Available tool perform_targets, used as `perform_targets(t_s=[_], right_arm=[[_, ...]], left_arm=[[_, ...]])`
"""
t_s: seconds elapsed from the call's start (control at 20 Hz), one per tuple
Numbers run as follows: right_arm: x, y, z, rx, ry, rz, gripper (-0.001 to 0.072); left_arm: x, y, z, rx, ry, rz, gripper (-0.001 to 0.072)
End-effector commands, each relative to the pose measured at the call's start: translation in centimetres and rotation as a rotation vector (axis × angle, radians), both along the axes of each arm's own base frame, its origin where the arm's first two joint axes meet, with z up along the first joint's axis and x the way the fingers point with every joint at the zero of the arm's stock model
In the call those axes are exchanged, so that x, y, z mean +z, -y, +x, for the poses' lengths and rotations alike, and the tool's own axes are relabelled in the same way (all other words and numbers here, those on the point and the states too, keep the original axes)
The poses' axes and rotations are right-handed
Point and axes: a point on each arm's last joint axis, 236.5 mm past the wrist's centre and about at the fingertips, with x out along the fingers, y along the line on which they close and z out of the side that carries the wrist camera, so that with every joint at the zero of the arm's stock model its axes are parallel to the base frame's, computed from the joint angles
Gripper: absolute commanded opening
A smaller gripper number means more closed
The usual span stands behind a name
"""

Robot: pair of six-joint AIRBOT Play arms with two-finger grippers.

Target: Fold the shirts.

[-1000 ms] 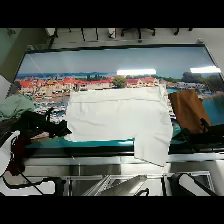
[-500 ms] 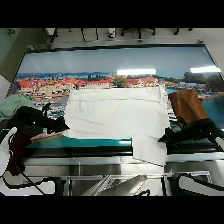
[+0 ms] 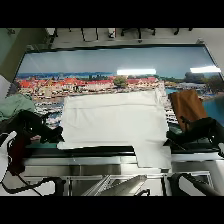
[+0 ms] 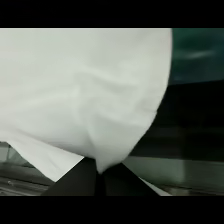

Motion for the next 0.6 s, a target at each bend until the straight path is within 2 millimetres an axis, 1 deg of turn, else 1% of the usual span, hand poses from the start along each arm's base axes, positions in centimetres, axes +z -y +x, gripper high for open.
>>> perform_targets(t_s=[0.0, 0.05, 0.1, 0.15, 0.25, 0.35, 0.45, 0.55], right_arm=[[0.3, 2.8, 0.3, -0.029, 0.038, -0.148, 0.0017], [0.7, 2.4, 1.6, -0.028, 0.092, -0.127, 0.0017], [1.4, 1.6, 3.5, -0.032, 0.169, -0.085, 0.0018], [2.6, 0.8, 6.2, -0.047, 0.263, -0.037, 0.0018], [5.4, -0.1, 11.8, -0.074, 0.439, 0.016, 0.0018], [7.5, -0.3, 16.8, -0.055, 0.549, -0.001, 0.0017], [8.6, -0.7, 21.5, -0.026, 0.621, -0.024, 0.0018], [8.5, -1.1, 25.3, -0.007, 0.65, -0.029, 0.0018]], left_arm=[[0.0, -1.7, -3.2, 0.003, -0.081, 0.056, 0.0014], [0.4, -1.7, -2.7, 0.012, -0.076, 0.046, 0.0014], [1.2, -1.4, -1.6, 0.023, -0.049, 0.028, 0.0013], [2.1, -0.7, 0.1, 0.039, -0.002, 0.0, 0.0014], [4.6, 0.9, 5.3, 0.055, 0.156, -0.042, 0.0014], [6.6, 1.8, 9.9, 0.023, 0.292, -0.024, 0.0014], [7.4, 2.6, 13.1, -0.007, 0.339, -0.017, 0.0014], [7.5, 2.8, 16.3, -0.001, 0.362, -0.01, 0.0014]])
